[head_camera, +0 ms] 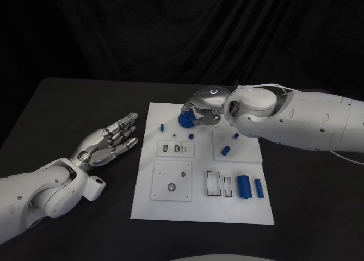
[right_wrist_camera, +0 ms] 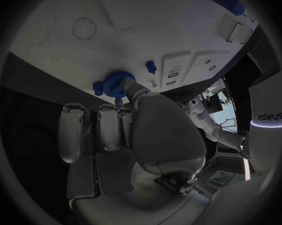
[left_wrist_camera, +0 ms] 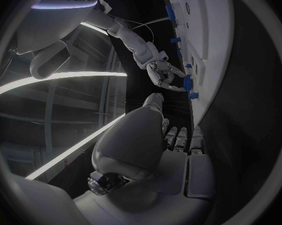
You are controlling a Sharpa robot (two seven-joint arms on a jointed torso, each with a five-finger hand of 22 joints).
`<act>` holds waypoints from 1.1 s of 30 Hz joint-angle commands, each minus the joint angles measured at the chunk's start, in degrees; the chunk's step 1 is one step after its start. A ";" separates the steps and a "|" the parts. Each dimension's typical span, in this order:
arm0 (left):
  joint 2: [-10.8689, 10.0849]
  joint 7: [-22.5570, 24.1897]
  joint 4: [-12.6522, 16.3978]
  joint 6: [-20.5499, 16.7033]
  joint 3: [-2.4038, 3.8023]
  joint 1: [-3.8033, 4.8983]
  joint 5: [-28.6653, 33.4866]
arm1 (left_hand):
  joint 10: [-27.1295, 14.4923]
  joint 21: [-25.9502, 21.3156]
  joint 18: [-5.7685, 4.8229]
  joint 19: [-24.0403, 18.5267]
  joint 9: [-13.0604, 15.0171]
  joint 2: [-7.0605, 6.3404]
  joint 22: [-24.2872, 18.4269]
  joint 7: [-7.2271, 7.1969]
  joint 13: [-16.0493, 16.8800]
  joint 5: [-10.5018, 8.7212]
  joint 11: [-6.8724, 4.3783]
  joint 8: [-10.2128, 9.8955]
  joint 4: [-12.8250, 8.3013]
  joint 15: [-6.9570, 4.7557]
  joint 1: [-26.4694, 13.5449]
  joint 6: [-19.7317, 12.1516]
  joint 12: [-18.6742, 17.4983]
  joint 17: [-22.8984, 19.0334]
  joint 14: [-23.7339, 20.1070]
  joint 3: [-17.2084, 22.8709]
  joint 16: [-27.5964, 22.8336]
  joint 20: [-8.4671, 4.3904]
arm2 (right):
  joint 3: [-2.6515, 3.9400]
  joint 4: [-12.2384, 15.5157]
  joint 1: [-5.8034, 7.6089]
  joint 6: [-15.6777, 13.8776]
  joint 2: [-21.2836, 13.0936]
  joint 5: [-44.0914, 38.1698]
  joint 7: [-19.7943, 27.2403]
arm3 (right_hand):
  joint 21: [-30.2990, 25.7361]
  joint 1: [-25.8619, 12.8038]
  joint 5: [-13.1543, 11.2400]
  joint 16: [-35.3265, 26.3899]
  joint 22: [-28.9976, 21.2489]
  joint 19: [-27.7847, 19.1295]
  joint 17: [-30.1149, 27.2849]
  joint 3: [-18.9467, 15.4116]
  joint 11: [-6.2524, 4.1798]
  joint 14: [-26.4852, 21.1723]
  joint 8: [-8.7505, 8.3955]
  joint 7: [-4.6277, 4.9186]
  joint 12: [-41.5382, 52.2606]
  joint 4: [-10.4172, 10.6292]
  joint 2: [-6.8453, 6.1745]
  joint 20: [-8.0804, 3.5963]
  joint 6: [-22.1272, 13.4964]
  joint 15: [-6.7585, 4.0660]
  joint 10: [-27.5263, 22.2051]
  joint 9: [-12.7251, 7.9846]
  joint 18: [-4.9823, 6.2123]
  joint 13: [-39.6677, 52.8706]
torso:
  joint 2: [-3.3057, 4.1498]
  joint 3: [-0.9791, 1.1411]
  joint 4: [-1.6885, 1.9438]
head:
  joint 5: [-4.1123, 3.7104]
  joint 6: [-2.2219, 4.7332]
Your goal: Assemble the parts on the task board
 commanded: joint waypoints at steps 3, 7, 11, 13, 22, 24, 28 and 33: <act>0.09 6.50 0.04 0.82 0.03 0.12 -0.09 | 0.01 -0.20 0.29 -0.15 -0.04 0.01 -0.07 0.10 -0.06 -0.36 0.28 0.14 0.22 0.39 -0.59 -0.22 -0.30 -0.06 -0.02 0.04 -0.21 0.39 | -0.01 0.05 -0.21 1.05 -0.33 -0.30 -1.24 | -0.52 0.25 0.21 -0.40 9.38 0.61 -0.20 0.36 0.02 2.10 -0.22 -0.04 -0.45 0.05 0.04 0.36 -0.27 0.39 -0.54 -0.15 0.40 2.86 | 0.00 0.03 0.01 | -0.03 -0.12; 0.11 6.47 -0.01 0.86 0.03 0.12 -0.09 | 0.01 -0.20 0.32 -0.15 -0.03 0.02 -0.07 0.16 -0.06 -0.42 0.35 0.15 0.24 0.49 -0.64 -0.18 -0.30 -0.06 -0.02 0.04 -0.21 0.53 | -0.01 0.01 -0.34 2.49 -0.52 -0.30 -1.84 | -1.44 0.16 -0.10 -1.39 8.91 0.11 -1.29 0.62 0.10 1.71 -1.14 0.02 -1.22 -0.25 -0.33 0.40 -1.23 0.45 -1.10 -0.87 0.63 2.11 | -0.01 0.01 0.00 | -0.08 -0.10; 0.13 6.44 -0.02 0.92 0.03 0.12 -0.09 | 0.01 -0.20 0.32 -0.15 -0.03 0.02 -0.07 0.16 -0.06 -0.42 0.35 0.15 0.24 0.49 -0.64 -0.18 -0.30 -0.06 -0.02 0.04 -0.21 0.53 | -0.01 -0.10 -0.45 3.57 -0.68 -0.30 -2.44 | -1.55 -0.15 -0.37 -1.44 8.87 0.06 -1.32 0.58 0.19 1.69 -1.21 0.19 -1.28 -0.15 -0.41 0.43 -1.14 0.50 -1.13 -1.04 0.64 2.07 | -0.01 -0.04 -0.03 | -0.03 -0.15; 0.14 6.43 -0.03 0.95 0.03 0.12 -0.09 | 0.02 -0.20 0.33 -0.15 -0.03 0.02 -0.07 0.18 -0.06 -0.44 0.38 0.15 0.25 0.54 -0.66 -0.18 -0.30 -0.06 -0.02 0.04 -0.21 0.58 | -0.01 -0.16 -0.51 4.10 -0.79 -0.30 -2.78 | -1.63 -0.22 -0.47 -1.54 8.84 0.02 -1.43 0.56 0.23 1.66 -1.23 0.26 -1.37 -0.14 -0.46 0.44 -1.11 0.53 -1.19 -1.10 0.66 1.97 | 0.00 -0.04 -0.06 | 0.02 -0.16; 0.12 6.33 -0.05 1.08 0.03 0.12 -0.09 | 0.02 -0.20 0.35 -0.15 -0.03 0.02 -0.07 0.21 -0.06 -0.46 0.42 0.15 0.26 0.61 -0.68 -0.19 -0.30 -0.06 -0.02 0.04 -0.21 0.67 | -0.01 -0.30 -0.74 5.68 -1.50 -0.30 -3.96 | -2.62 -0.59 -0.91 -2.51 8.33 -0.51 -2.50 0.65 0.48 1.27 -1.21 0.54 -2.04 -0.08 -0.52 0.61 -0.61 0.75 -1.70 -1.47 0.89 1.34 | -0.04 -0.01 -0.01 | 0.06 -0.29; 0.14 6.31 -0.07 1.11 0.03 0.12 -0.09 | 0.01 -0.20 0.36 -0.15 -0.03 0.03 -0.07 0.22 -0.06 -0.50 0.46 0.15 0.27 0.74 -0.71 -0.18 -0.30 -0.06 -0.02 0.04 -0.21 0.79 | -0.01 -0.28 -0.78 5.72 -1.69 -0.30 -4.03 | -2.62 -0.59 -0.91 -2.51 8.33 -0.51 -2.50 0.65 0.48 1.27 -1.21 0.54 -2.04 -0.08 -0.52 0.61 -0.61 0.75 -1.70 -1.47 0.89 1.34 | -0.04 -0.01 -0.01 | 0.06 -0.29; 0.14 6.30 -0.11 1.14 0.03 0.11 -0.09 | 0.02 -0.20 0.38 -0.15 -0.03 0.04 -0.07 0.27 -0.06 -0.52 0.47 0.15 0.28 0.85 -0.73 -0.19 -0.30 -0.06 -0.02 0.05 -0.21 0.93 | -0.01 -0.21 -0.84 5.32 -2.16 -0.30 -3.94 | -2.80 -0.78 -1.02 -2.69 8.26 -0.59 -2.67 0.74 0.52 1.20 -1.06 0.53 -2.13 -0.03 -0.48 0.69 -0.01 0.81 -1.76 -1.61 0.92 1.28 | -0.04 -0.02 0.01 | 0.05 -0.32; 0.12 6.29 -0.12 1.17 0.03 0.11 -0.09 | 0.02 -0.20 0.38 -0.15 -0.03 0.04 -0.07 0.27 -0.06 -0.52 0.47 0.15 0.28 0.85 -0.73 -0.19 -0.30 -0.06 -0.02 0.05 -0.21 0.93 | -0.02 0.04 -0.90 3.36 -2.99 -0.30 -3.02 | -2.78 -0.74 -1.01 -2.69 8.30 -0.55 -2.65 0.86 0.43 1.20 -0.97 0.33 -2.08 -0.10 -0.45 0.71 0.37 0.79 -1.73 -1.69 0.92 1.34 | -0.03 -0.02 -0.01 | 0.10 -0.36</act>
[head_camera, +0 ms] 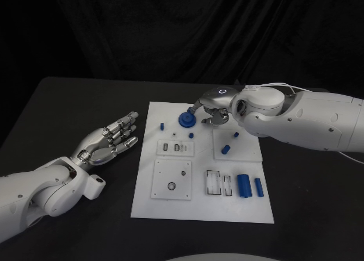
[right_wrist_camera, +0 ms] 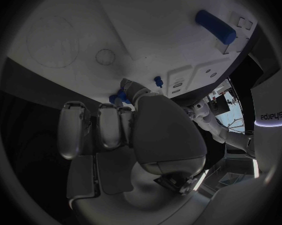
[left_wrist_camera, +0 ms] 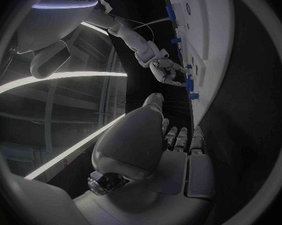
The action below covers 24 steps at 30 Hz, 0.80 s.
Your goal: Assemble the parts on the task board
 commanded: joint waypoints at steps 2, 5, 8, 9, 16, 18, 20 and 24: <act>0.04 6.28 0.07 0.71 0.03 0.11 -0.09 | 0.03 -0.20 0.39 0.06 -0.03 0.05 -0.09 0.29 -0.08 -0.33 0.49 0.15 0.29 0.54 -0.75 -0.19 -0.30 -0.08 -0.02 0.06 -0.21 0.43 | -0.23 0.19 -0.44 -1.43 -0.97 -0.34 -0.24 | -0.31 -0.29 -0.27 -0.25 8.39 -0.05 0.08 0.66 -0.18 1.36 0.55 -0.45 -0.03 -0.08 -0.05 0.23 1.05 0.16 -0.25 -0.21 0.90 1.06 | 0.03 0.00 -0.02 | 0.09 -0.07; -0.03 6.27 0.05 0.72 0.03 0.11 -0.09 | 0.03 -0.20 0.39 0.06 -0.03 0.05 -0.09 0.29 -0.08 -0.33 0.49 0.15 0.29 0.54 -0.75 -0.19 -0.30 -0.08 -0.02 0.06 -0.21 0.43 | -0.23 0.54 -0.45 -3.38 -1.85 -0.34 0.51 | -0.44 -0.49 -0.27 -0.30 8.39 -0.05 0.05 0.89 -0.35 1.39 0.97 -0.58 -0.10 -0.03 -0.05 0.09 2.64 0.00 -0.28 -0.37 0.92 1.00 | 0.03 0.02 -0.05 | 0.21 -0.10; -0.10 6.26 0.02 0.70 0.03 0.11 -0.09 | 0.03 -0.20 0.39 0.06 -0.03 0.05 -0.09 0.29 -0.08 -0.33 0.49 0.15 0.29 0.54 -0.75 -0.19 -0.30 -0.08 -0.02 0.06 -0.21 0.43 | -0.23 1.07 -0.45 -4.84 -2.90 -0.34 0.85 | -0.60 -0.70 -0.36 -0.58 8.36 -0.07 -0.25 1.02 -0.39 1.32 1.28 -0.59 -0.48 0.09 -0.09 0.02 3.94 -0.05 -0.53 -0.49 0.94 0.61 | 0.03 0.04 -0.04 | 0.33 -0.13; -0.13 6.26 0.02 0.69 0.03 0.11 -0.09 | 0.03 -0.20 0.39 0.06 -0.03 0.05 -0.09 0.29 -0.08 -0.33 0.49 0.15 0.29 0.54 -0.75 -0.19 -0.30 -0.08 -0.02 0.06 -0.21 0.43 | -0.23 1.33 -0.45 -5.28 -3.36 -0.34 0.86 | -0.67 -0.77 -0.41 -0.61 8.33 -0.10 -0.29 1.02 -0.38 1.31 1.34 -0.58 -0.58 0.13 -0.10 0.02 4.18 -0.05 -0.59 -0.51 0.96 0.51 | 0.04 0.05 -0.03 | 0.37 -0.12; -0.08 6.21 -0.03 0.73 0.03 0.10 -0.09 | 0.03 -0.20 0.42 0.06 -0.03 0.10 -0.09 0.30 -0.08 -0.36 0.52 0.15 0.30 0.63 -0.76 -0.19 -0.30 -0.08 -0.02 0.09 -0.21 0.55 | -0.23 4.15 0.01 -7.40 -7.50 -0.34 -0.10 | -1.39 -1.72 -1.12 -1.63 8.06 -0.36 -1.38 0.80 -0.12 1.02 1.82 -0.21 -1.67 0.93 -0.22 0.11 6.58 0.13 -1.24 -0.73 1.08 -0.61 | 0.03 0.06 -0.04 | 0.59 -0.10; -0.03 6.21 -0.04 0.76 0.03 0.10 -0.09 | 0.03 -0.20 0.43 0.06 -0.03 0.13 -0.09 0.30 -0.08 -0.34 0.52 0.15 0.31 0.66 -0.78 -0.17 -0.30 -0.08 -0.02 0.10 -0.21 0.59 | -0.23 5.24 0.41 -7.94 -8.96 -0.34 -0.53 | -1.69 -2.07 -1.38 -1.92 7.93 -0.49 -1.67 0.65 -0.10 0.95 1.72 -0.22 -2.01 1.27 -0.28 0.16 6.75 0.15 -1.43 -0.86 1.15 -0.94 | 0.03 0.05 -0.07 | 0.56 -0.23; 0.03 6.20 -0.05 0.78 0.03 0.10 -0.09 | 0.03 -0.20 0.43 0.06 -0.03 0.13 -0.09 0.30 -0.08 -0.34 0.52 0.15 0.31 0.66 -0.78 -0.17 -0.30 -0.08 -0.02 0.10 -0.21 0.59 | -0.23 6.84 0.97 -8.61 -11.06 -0.34 -1.17 | -1.93 -2.64 -2.04 -2.25 7.84 -0.56 -1.99 0.35 -0.08 0.88 1.51 -0.20 -2.38 1.85 -0.42 0.22 6.87 0.18 -1.59 -1.08 1.18 -1.31 | 0.02 0.05 -0.07 | 0.53 -0.28; 0.10 6.17 -0.10 0.82 0.03 0.10 -0.09 | 0.03 -0.20 0.45 0.06 -0.03 0.18 -0.09 0.30 -0.08 -0.32 0.54 0.15 0.35 0.72 -0.82 -0.17 -0.30 -0.08 -0.02 0.12 -0.21 0.66 | -0.24 9.47 2.04 -9.19 -14.68 -0.34 -2.40 | -2.01 -3.84 -4.52 -2.41 7.89 -0.43 -2.09 -0.55 -0.14 1.00 1.04 -0.30 -2.66 3.24 -0.81 0.21 7.09 0.16 -1.50 -1.56 1.17 -1.59 | 0.01 0.07 -0.11 | 0.40 -0.34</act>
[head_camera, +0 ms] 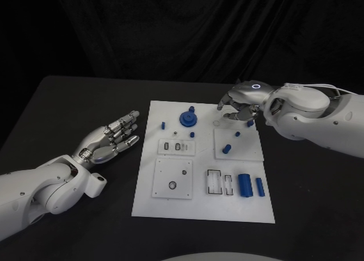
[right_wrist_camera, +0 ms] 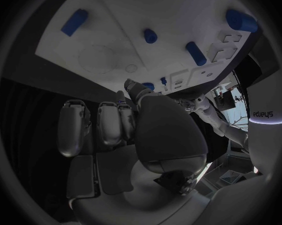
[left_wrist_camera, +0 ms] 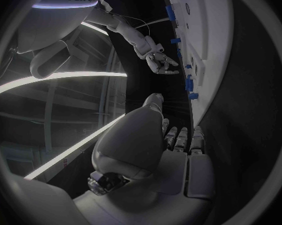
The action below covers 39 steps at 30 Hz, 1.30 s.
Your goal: Assemble the parts on the task board
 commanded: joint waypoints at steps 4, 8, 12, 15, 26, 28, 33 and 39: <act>0.19 6.09 0.05 0.68 0.03 0.10 -0.09 | 0.05 -0.20 0.44 -0.01 -0.03 -0.06 -0.10 0.30 -0.08 -0.32 0.55 0.15 0.35 0.30 -0.58 -0.17 -0.30 -0.08 -0.02 0.12 -0.21 0.33 | 0.03 3.59 1.28 -4.42 -4.95 -0.01 -4.05 | 0.80 -2.93 -5.11 0.68 8.59 0.56 1.18 -1.97 -0.06 1.66 -0.86 -0.03 0.56 3.01 -0.58 -0.06 0.65 0.07 0.68 -0.55 0.86 0.87 | -0.03 0.02 0.02 | -0.29 0.46; 0.34 6.06 0.01 0.79 0.03 0.10 -0.09 | 0.06 -0.20 0.46 -0.01 -0.03 -0.02 -0.10 0.29 -0.08 -0.28 0.57 0.15 0.37 0.37 -0.61 -0.19 -0.29 -0.08 -0.02 0.13 -0.21 0.41 | 0.02 4.75 1.52 -5.64 -7.48 0.79 -4.84 | 4.34 -4.56 -6.40 4.01 10.55 2.59 4.87 -3.69 -0.18 3.13 -1.13 0.00 3.88 5.15 -0.67 -0.33 1.03 -0.16 3.48 -0.92 -0.01 3.92 | -0.02 -0.01 -0.04 | -0.25 0.43; 0.45 6.04 -0.02 0.85 0.03 0.10 -0.09 | 0.06 -0.20 0.47 -0.01 -0.03 0.02 -0.10 0.28 -0.08 -0.26 0.60 0.15 0.39 0.44 -0.63 -0.20 -0.29 -0.08 -0.02 0.15 -0.21 0.47 | 0.00 5.73 1.41 -5.17 -10.18 1.18 -5.75 | 5.96 -4.92 -6.66 5.09 11.48 3.45 6.02 -4.87 -0.29 3.46 -1.62 -0.18 5.51 6.19 -1.01 -0.46 0.58 -0.30 4.64 -1.37 -0.40 5.44 | -0.02 -0.09 -0.16 | -0.20 0.57; 0.55 6.10 -0.05 0.84 0.03 0.10 -0.09 | 0.03 -0.20 0.47 -0.01 -0.03 0.04 -0.10 0.27 -0.09 -0.25 0.60 0.14 0.40 0.47 -0.65 -0.22 -0.30 -0.08 -0.02 0.16 -0.21 0.51 | -0.01 6.12 1.12 -5.33 -11.42 1.26 -5.92 | 6.25 -4.74 -6.70 5.08 11.65 3.60 5.97 -5.09 -0.33 3.46 -1.75 -0.25 5.51 6.30 -1.11 -0.50 0.31 -0.35 4.72 -1.52 -0.47 5.32 | 0.00 -0.12 -0.15 | -0.30 0.60; 0.68 6.16 0.08 0.83 0.03 0.10 -0.09 | -0.09 -0.20 0.55 -0.01 -0.04 0.09 -0.10 0.56 -0.13 -0.21 -0.12 0.14 0.39 0.68 -0.75 -0.27 -0.34 -0.08 -0.02 0.21 -0.21 0.80 | -0.07 6.77 -1.33 -8.74 -15.97 1.43 -5.41 | 6.54 -4.14 -6.84 7.46 11.96 3.76 8.29 -6.49 -0.65 4.14 -1.79 -0.58 6.50 7.40 -1.61 -0.93 -0.12 -0.79 5.73 -2.15 -0.53 5.65 | 0.04 -0.17 0.33 | -1.21 0.46; 0.66 6.16 0.10 0.83 0.03 0.10 -0.09 | -0.09 -0.20 0.55 -0.01 -0.04 0.09 -0.10 0.56 -0.13 -0.21 -0.12 0.14 0.39 0.68 -0.75 -0.27 -0.34 -0.08 -0.02 0.21 -0.21 0.80 | -0.08 6.77 -1.57 -8.73 -16.34 1.47 -5.46 | 6.56 -4.21 -6.94 7.54 11.99 3.77 8.35 -6.65 -0.66 4.14 -1.79 -0.60 6.56 7.60 -1.70 -0.95 -0.17 -0.81 5.77 -2.20 -0.53 5.68 | 0.03 -0.21 0.35 | -1.32 0.33; 0.68 6.19 0.09 0.83 0.03 0.10 -0.09 | -0.08 -0.20 0.57 -0.01 -0.04 0.10 -0.10 0.55 -0.12 -0.16 -0.10 0.14 0.39 0.68 -0.76 -0.27 -0.33 -0.08 -0.02 0.21 -0.21 0.82 | -0.09 6.62 -2.06 -7.82 -16.68 1.50 -5.88 | 6.59 -4.22 -6.97 7.57 12.01 3.78 8.38 -6.71 -0.66 4.15 -1.78 -0.60 6.52 7.67 -1.73 -0.96 -0.18 -0.82 5.76 -2.21 -0.54 5.62 | 0.00 -0.17 0.29 | -1.51 0.22; 0.76 6.22 0.00 0.90 0.03 0.10 -0.09 | -0.09 -0.20 0.59 -0.01 -0.04 0.11 -0.10 0.53 -0.13 -0.03 -0.09 0.13 0.38 0.68 -0.77 -0.28 -0.34 -0.08 -0.02 0.23 -0.21 0.85 | -0.09 6.24 -2.72 -6.72 -16.28 1.51 -6.19 | 6.55 -4.22 -6.99 7.57 11.99 3.76 8.37 -6.74 -0.66 4.15 -1.78 -0.58 6.46 7.69 -1.76 -0.96 -0.18 -0.82 5.73 -2.22 -0.53 5.53 | 0.00 -0.04 0.10 | -1.55 0.02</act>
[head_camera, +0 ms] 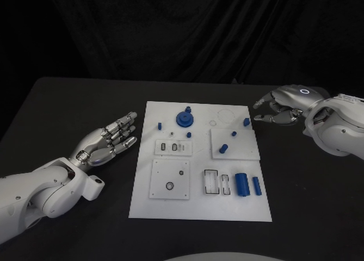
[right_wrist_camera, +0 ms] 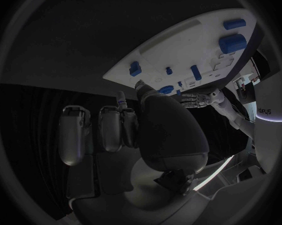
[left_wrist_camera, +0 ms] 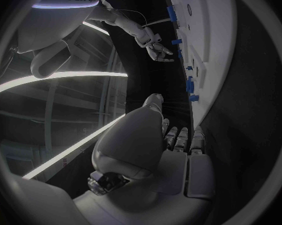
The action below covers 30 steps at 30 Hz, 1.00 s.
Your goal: Assemble the parts on the task board
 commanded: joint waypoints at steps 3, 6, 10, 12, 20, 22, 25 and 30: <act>0.13 6.23 0.04 0.67 0.04 0.10 -0.08 | -0.13 -0.20 0.60 0.07 -0.04 -0.12 -0.06 0.20 -0.05 0.10 -0.11 0.13 0.22 0.27 -0.54 0.04 -0.34 -0.09 -0.02 0.08 -0.21 0.39 | 0.01 -0.33 -0.55 0.57 0.51 0.01 -1.56 | 0.19 0.10 -0.24 0.06 11.94 2.85 2.39 -0.35 -0.26 4.09 -0.37 -0.02 -0.02 0.03 -0.54 -0.35 -0.49 -0.39 2.31 -0.12 -0.49 4.35 | -0.01 0.17 -0.09 | -0.17 -0.18; 0.14 6.22 0.00 0.73 0.04 0.10 -0.08 | -0.13 -0.20 0.60 0.07 -0.04 -0.12 -0.06 0.20 -0.05 0.10 -0.11 0.13 0.22 0.27 -0.54 0.04 -0.34 -0.09 -0.02 0.08 -0.21 0.39 | 0.01 -0.53 -0.80 0.98 0.92 0.01 -1.59 | 0.13 0.13 -0.30 0.00 11.92 2.82 2.30 -0.39 -0.24 4.06 -0.36 0.00 -0.13 0.06 -0.59 -0.36 -0.50 -0.39 2.25 -0.13 -0.47 4.20 | -0.03 0.18 -0.14 | -0.28 -0.32; 0.13 6.19 -0.03 0.81 0.04 0.10 -0.08 | -0.13 -0.20 0.62 0.07 -0.04 -0.12 -0.06 0.19 -0.05 0.18 -0.09 0.13 0.21 0.27 -0.54 0.02 -0.34 -0.09 -0.02 0.09 -0.21 0.41 | 0.01 -0.87 -1.07 1.56 1.45 0.02 -1.68 | -0.02 0.26 -0.45 -0.05 11.86 2.75 2.21 -0.48 -0.20 4.03 -0.36 0.06 -0.19 0.11 -0.72 -0.36 -0.55 -0.39 2.20 -0.17 -0.44 4.09 | -0.02 0.22 -0.15 | -0.49 -0.46; 0.11 6.18 -0.03 0.83 0.04 0.10 -0.08 | -0.13 -0.20 0.62 0.07 -0.04 -0.12 -0.06 0.19 -0.05 0.18 -0.09 0.13 0.21 0.27 -0.54 0.02 -0.34 -0.09 -0.02 0.09 -0.21 0.41 | 0.01 -1.02 -1.17 1.75 1.65 0.02 -1.76 | -0.10 0.32 -0.51 -0.07 11.83 2.71 2.17 -0.52 -0.19 4.01 -0.37 0.08 -0.20 0.13 -0.78 -0.36 -0.57 -0.38 2.19 -0.19 -0.42 4.07 | -0.02 0.21 -0.15 | -0.52 -0.46; 0.05 6.15 -0.06 0.89 0.04 0.10 -0.08 | -0.11 -0.20 0.64 0.07 -0.05 -0.12 -0.06 0.17 -0.04 0.24 -0.04 0.13 0.19 0.29 -0.54 -0.01 -0.33 -0.09 -0.02 0.11 -0.21 0.43 | 0.01 -1.35 -1.40 1.88 2.13 0.02 -2.01 | -0.23 0.56 -0.76 -0.10 11.80 2.64 2.09 -0.73 -0.12 3.96 -0.45 0.21 -0.28 0.32 -1.04 -0.33 -0.87 -0.31 2.08 -0.32 -0.39 3.90 | -0.01 0.12 -0.07 | -0.66 -0.55; 0.06 6.15 -0.08 0.91 0.04 0.10 -0.08 | -0.11 -0.20 0.64 0.07 -0.05 -0.12 -0.06 0.17 -0.04 0.24 -0.04 0.13 0.19 0.29 -0.54 -0.01 -0.33 -0.09 -0.02 0.11 -0.21 0.43 | 0.01 -1.47 -1.43 1.98 2.27 0.02 -2.07 | -0.26 0.61 -0.81 -0.13 11.79 2.63 2.04 -0.78 -0.10 3.94 -0.48 0.23 -0.25 0.36 -1.10 -0.32 -0.96 -0.29 2.09 -0.35 -0.38 3.93 | -0.02 0.11 -0.07 | -0.72 -0.59; 0.10 6.16 -0.10 0.93 0.03 0.10 -0.08 | -0.11 -0.20 0.64 0.07 -0.05 -0.12 -0.06 0.17 -0.04 0.24 -0.04 0.13 0.19 0.29 -0.54 -0.01 -0.33 -0.09 -0.02 0.11 -0.21 0.43 | 0.01 -1.59 -1.47 2.05 2.42 0.02 -2.12 | -0.31 0.64 -0.84 -0.14 11.77 2.60 2.02 -0.83 -0.08 3.93 -0.49 0.26 -0.28 0.40 -1.17 -0.30 -1.04 -0.27 2.07 -0.38 -0.37 3.89 | -0.03 0.11 -0.08 | -0.80 -0.75; 0.17 6.15 -0.19 1.04 0.03 0.10 -0.08 | -0.12 -0.20 0.66 0.07 -0.05 -0.13 -0.06 0.12 -0.05 0.33 0.04 0.12 0.17 0.32 -0.53 -0.08 -0.33 -0.09 -0.02 0.12 -0.21 0.48 | 0.01 -1.79 -1.68 2.04 2.82 0.02 -2.21 | -0.37 0.72 -0.92 -0.17 11.76 2.57 1.96 -0.93 -0.06 3.91 -0.51 0.31 -0.28 0.50 -1.30 -0.27 -1.18 -0.22 2.04 -0.44 -0.36 3.86 | -0.05 0.13 -0.05 | -0.91 -0.80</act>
